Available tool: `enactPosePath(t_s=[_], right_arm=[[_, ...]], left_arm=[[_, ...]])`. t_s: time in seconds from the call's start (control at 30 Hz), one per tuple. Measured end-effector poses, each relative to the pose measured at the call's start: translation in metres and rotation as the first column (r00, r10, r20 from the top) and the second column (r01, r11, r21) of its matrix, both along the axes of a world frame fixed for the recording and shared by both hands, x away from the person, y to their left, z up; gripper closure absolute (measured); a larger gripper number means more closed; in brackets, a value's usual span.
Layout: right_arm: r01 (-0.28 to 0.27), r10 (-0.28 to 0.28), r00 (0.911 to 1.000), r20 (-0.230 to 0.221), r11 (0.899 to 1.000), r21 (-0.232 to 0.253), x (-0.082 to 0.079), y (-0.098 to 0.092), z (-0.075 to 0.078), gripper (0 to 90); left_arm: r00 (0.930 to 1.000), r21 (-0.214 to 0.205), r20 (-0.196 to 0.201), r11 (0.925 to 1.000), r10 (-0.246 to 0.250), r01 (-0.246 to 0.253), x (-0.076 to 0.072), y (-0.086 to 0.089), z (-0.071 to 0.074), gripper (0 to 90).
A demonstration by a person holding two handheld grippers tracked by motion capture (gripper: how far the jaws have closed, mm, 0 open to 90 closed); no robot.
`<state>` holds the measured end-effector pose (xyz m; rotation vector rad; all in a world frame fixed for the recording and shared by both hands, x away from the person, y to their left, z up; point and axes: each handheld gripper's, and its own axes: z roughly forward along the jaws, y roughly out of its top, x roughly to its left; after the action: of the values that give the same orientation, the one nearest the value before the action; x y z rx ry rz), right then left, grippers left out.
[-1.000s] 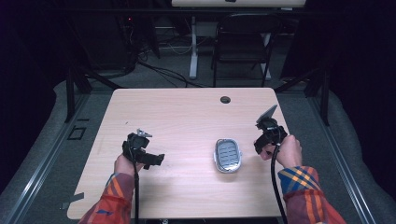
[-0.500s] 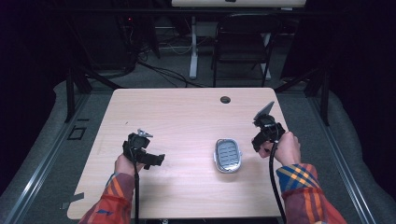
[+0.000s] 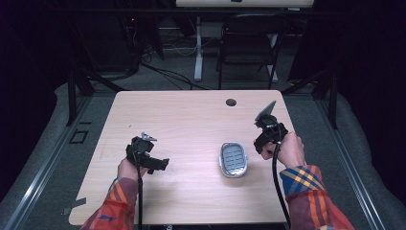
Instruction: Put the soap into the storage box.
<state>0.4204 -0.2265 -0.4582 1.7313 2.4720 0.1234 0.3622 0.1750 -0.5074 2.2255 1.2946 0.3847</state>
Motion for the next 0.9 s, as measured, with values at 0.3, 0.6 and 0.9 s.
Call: enactPosePath(t_s=[0.3, 0.6, 0.9], right_arm=[[-0.027, 0.027, 0.9996, 0.006, 1.0, -0.006, 0.002, 0.012, 0.004, 37.2], [-0.053, 0.053, 0.9985, 0.011, 0.999, -0.005, 0.002, 0.023, 0.005, 37.2], [-0.077, 0.077, 0.9971, -0.003, 0.997, -0.002, 0.003, 0.035, 0.002, 37.2]], left_arm=[[1.0, -0.001, -0.005, 1.0, -0.002, 0.002, 0.0, 0.0, 0.0, 0.0], [1.0, 0.007, -0.002, 0.9999, -0.009, 0.009, 0.0, -0.001, -0.001, 0.0], [0.9998, 0.004, -0.009, 0.9999, -0.015, 0.015, 0.0, -0.001, 0.0, 0.1]])
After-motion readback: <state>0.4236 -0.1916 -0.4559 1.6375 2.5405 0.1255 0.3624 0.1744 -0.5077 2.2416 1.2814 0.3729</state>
